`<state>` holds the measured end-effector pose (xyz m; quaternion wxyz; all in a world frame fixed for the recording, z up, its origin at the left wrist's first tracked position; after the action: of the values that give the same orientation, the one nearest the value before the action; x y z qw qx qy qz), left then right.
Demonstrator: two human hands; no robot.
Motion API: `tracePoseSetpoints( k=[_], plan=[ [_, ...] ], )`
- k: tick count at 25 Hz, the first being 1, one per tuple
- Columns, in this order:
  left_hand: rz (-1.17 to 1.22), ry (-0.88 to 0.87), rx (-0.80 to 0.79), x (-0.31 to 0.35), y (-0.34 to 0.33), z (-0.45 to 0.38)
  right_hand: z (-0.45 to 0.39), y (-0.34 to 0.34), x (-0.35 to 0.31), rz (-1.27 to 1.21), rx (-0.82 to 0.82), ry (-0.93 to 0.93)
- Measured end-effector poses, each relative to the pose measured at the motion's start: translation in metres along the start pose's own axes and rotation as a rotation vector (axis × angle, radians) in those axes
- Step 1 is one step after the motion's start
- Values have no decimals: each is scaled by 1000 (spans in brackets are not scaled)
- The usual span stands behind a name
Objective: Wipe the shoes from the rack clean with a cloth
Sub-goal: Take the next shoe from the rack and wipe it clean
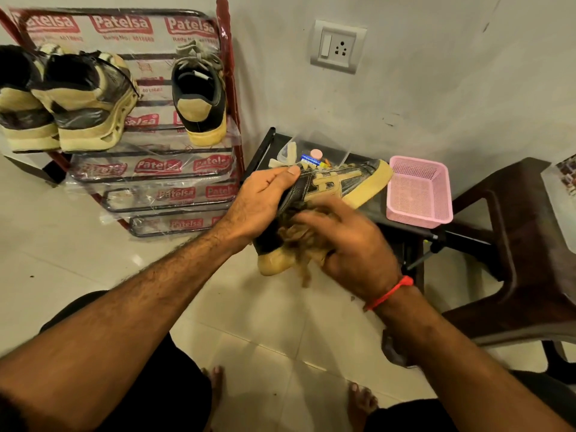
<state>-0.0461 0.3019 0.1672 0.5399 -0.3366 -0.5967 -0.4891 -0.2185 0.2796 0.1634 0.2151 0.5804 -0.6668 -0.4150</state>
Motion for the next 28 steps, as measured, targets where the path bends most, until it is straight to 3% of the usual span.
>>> tracePoseSetpoints(
  k=[3, 7, 8, 12, 16, 20, 24, 25, 28],
  plan=[
    [33, 26, 2, 3, -2, 3, -5, 21, 35, -49, 147, -206],
    [-1, 25, 7, 1, -2, 3, 6, -15, -39, -47, -42, 138],
    [-11, 25, 7, 1, -1, 1, 3, -12, -31, -52, -65, 125],
    [26, 47, 72, -2, 4, -1, -4, 11, 18, -56, 107, -115],
    [18, 69, 37, -6, 3, 0, 7, -14, -25, -30, -68, 145],
    [93, 119, 17, -5, -3, 2, -5, 17, 36, -51, 113, -155],
    [102, 115, 11, -7, -3, 1, 8, -10, -15, -27, -14, 109],
    [96, 117, -4, -7, -4, 1, 4, -7, -6, -37, -23, 86],
    [88, 117, -7, -9, -8, 3, -5, 17, 43, -34, 160, -197]
  ],
)
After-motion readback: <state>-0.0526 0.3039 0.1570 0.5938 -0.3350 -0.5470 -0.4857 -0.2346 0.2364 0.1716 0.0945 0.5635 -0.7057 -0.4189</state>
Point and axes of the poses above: each hand's wrist, its own z-axis away from the middle knuckle, its own y-axis out of the back of the hand, x = y × z, the point moved 3 cm from there along -z, towards the middle knuckle, and after that the axes turned 6 degrees about y, right-handed, at the moved point
